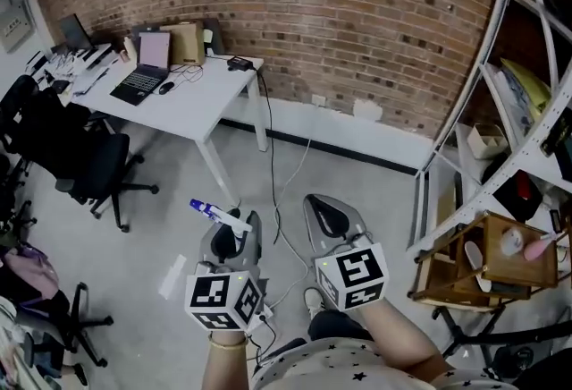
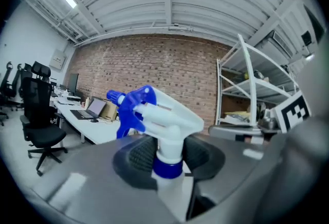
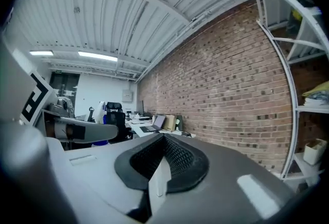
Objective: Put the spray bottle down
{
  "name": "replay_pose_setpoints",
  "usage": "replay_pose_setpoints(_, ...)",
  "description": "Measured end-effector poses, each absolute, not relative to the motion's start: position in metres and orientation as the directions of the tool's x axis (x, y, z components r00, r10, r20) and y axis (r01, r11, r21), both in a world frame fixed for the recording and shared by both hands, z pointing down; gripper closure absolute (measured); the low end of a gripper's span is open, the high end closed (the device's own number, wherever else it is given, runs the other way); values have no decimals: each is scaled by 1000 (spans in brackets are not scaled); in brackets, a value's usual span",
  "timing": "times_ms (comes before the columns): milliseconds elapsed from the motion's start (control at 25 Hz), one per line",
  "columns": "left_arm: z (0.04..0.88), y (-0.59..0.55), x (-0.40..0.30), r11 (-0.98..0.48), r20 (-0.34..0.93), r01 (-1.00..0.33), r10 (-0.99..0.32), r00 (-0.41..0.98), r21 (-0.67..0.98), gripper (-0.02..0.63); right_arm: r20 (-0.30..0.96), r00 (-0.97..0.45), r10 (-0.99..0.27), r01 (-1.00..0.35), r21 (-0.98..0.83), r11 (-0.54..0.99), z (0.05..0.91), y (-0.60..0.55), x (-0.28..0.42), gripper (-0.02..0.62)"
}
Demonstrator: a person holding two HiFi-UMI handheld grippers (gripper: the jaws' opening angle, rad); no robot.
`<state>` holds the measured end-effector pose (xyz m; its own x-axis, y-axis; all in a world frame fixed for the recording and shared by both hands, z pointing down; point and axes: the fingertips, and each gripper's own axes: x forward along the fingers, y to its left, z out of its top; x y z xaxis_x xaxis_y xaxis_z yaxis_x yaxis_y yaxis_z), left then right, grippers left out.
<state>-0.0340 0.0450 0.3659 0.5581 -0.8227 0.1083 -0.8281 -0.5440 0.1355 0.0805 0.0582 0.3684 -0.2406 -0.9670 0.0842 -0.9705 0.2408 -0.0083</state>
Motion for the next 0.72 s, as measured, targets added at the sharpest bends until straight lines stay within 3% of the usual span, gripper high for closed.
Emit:
replay_pose_setpoints(360, 353, -58, -39, -386, 76, -912, -914, 398, 139, 480, 82, -431, -899, -901, 9, 433, 358, -64, 73, 597)
replay_pose_setpoints(720, 355, -115, -58, -285, 97, -950, -950, 298, 129, 480, 104, -526, -844, -849, -7, 528, 368, -129, 49, 597)
